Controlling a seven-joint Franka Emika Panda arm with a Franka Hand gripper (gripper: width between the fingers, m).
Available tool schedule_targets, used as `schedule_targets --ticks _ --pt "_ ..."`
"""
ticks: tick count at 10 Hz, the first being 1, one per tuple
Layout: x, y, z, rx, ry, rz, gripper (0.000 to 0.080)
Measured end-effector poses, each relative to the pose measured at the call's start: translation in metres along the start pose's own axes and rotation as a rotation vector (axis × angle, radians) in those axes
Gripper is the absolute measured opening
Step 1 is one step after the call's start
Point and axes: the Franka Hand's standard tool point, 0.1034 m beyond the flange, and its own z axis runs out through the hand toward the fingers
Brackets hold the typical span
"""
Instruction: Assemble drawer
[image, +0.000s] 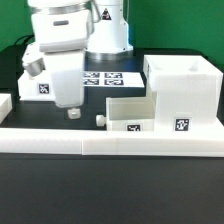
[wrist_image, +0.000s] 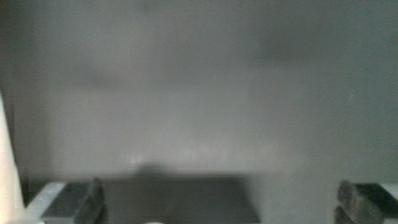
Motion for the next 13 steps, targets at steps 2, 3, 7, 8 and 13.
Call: schedule_targets --ticks 2,3,7,8,13 --pt "0.008 0.005 0.006 -0.017 -0.001 -0.058 0.0649" --pt "0.017 0.008 0.009 0.000 0.002 -0.083 0.0649" --pt "0.054 0.020 0.008 0.009 0.000 -0.082 0.0649" --pt "0.049 0.019 0.008 0.010 0.000 -0.080 0.0649" --pt "0.062 0.018 0.014 -0.010 -0.004 0.047 0.0649"
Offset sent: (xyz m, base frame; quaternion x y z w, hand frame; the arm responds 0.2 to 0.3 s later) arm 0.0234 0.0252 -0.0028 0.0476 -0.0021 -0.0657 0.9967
